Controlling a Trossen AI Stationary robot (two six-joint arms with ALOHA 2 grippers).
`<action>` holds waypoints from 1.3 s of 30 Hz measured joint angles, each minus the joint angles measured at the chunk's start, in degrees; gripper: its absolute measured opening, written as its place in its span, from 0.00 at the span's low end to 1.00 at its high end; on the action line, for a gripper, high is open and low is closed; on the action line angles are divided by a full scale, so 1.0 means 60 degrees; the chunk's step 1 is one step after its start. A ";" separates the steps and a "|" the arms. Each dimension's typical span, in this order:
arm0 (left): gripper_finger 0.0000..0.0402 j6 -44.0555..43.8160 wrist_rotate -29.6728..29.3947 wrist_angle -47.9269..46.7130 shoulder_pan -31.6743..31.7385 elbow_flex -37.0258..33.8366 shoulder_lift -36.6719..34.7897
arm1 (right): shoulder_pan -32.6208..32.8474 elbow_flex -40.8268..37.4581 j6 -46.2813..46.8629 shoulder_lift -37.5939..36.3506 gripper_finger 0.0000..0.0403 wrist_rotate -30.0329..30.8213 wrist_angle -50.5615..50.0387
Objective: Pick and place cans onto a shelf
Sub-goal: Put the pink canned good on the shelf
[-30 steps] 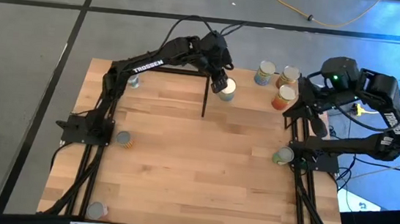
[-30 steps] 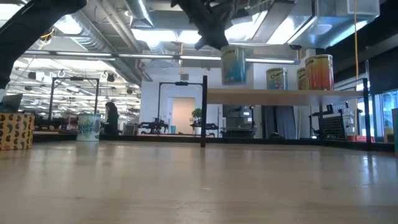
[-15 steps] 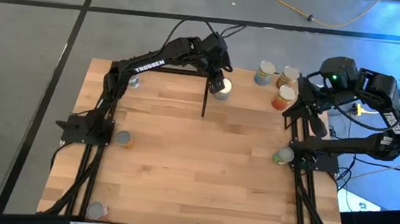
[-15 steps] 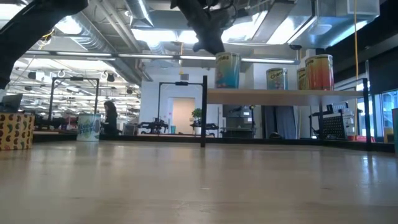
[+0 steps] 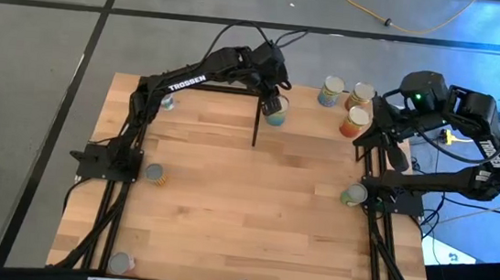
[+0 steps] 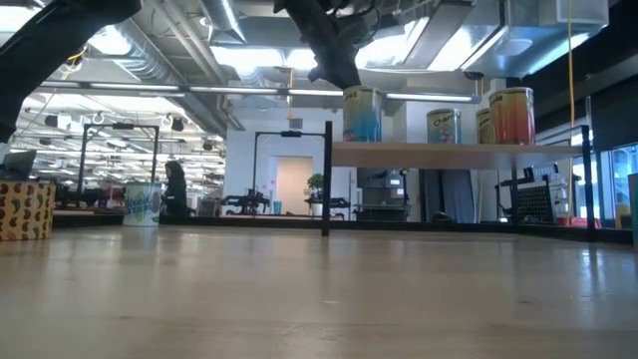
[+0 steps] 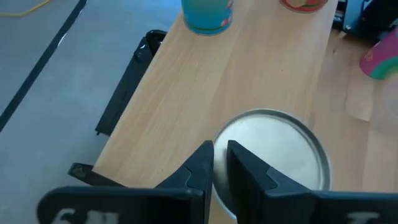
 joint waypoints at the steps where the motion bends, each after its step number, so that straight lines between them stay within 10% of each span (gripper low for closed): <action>1: 0.10 0.0149 -0.0004 -0.0058 -0.0018 0.0058 -0.0018 | 0.0000 0.0000 0.0106 0.0000 0.02 0.0001 0.0000; 14: 0.00 0.1430 -0.0997 -0.4288 -0.0296 0.0442 -0.0708 | 0.0004 0.0000 0.0331 0.0000 0.02 0.0000 0.0007; 39: 0.00 0.3131 -0.1086 -0.1341 -0.0665 -0.0634 0.0289 | 0.0000 0.0004 0.0386 0.0004 0.02 0.0004 0.0411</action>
